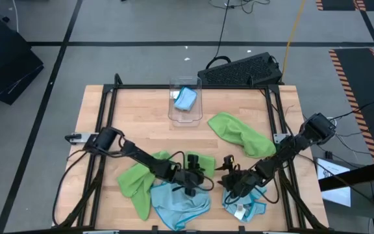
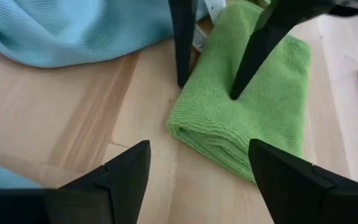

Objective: Fold microfiber towels
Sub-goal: Put the center green towel into the transparent bin

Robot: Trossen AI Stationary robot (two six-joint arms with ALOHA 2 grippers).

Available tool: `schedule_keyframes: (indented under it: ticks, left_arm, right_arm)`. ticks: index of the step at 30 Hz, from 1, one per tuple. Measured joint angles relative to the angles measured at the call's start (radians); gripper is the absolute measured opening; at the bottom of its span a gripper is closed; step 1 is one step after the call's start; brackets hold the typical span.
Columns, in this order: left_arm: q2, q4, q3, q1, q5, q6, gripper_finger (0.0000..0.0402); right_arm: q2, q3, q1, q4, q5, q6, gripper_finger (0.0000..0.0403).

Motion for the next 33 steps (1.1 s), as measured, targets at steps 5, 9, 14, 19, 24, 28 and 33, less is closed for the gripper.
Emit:
schedule_keyframes:
  ticks: [5, 9, 14, 19, 24, 28, 33]
  left_arm:
    - [0.000, -0.009, -0.001, 0.032, 0.050, 0.003, 0.0086]
    - [0.000, -0.026, -0.002, 0.054, 0.065, 0.003, 0.0020]
    - [-0.008, -0.027, -0.004, 0.071, 0.080, 0.004, 0.0026]
    - [-0.040, -0.028, -0.008, 0.084, 0.154, 0.000, 0.0017]
    - [-0.054, -0.035, -0.008, 0.092, 0.180, -0.034, 0.0014]
    - [-0.054, -0.040, -0.008, 0.095, 0.198, -0.053, 0.0025]
    - [-0.054, -0.025, -0.008, 0.095, 0.207, -0.069, 0.0010]
  right_arm:
    - [0.030, 0.000, -0.014, 0.060, 0.020, -0.036, 0.0265]
    - [0.078, 0.001, -0.027, 0.109, 0.010, -0.039, 0.0266]
    - [0.116, 0.001, -0.020, 0.118, 0.046, -0.023, 0.0266]
    - [0.120, 0.001, -0.013, 0.130, 0.109, -0.015, 0.0266]
    - [0.120, 0.001, -0.009, 0.131, 0.152, -0.026, 0.0266]
    - [0.119, 0.001, -0.009, 0.132, 0.156, -0.031, 0.0266]
    - [0.139, 0.001, -0.015, 0.153, 0.153, -0.051, 0.0266]
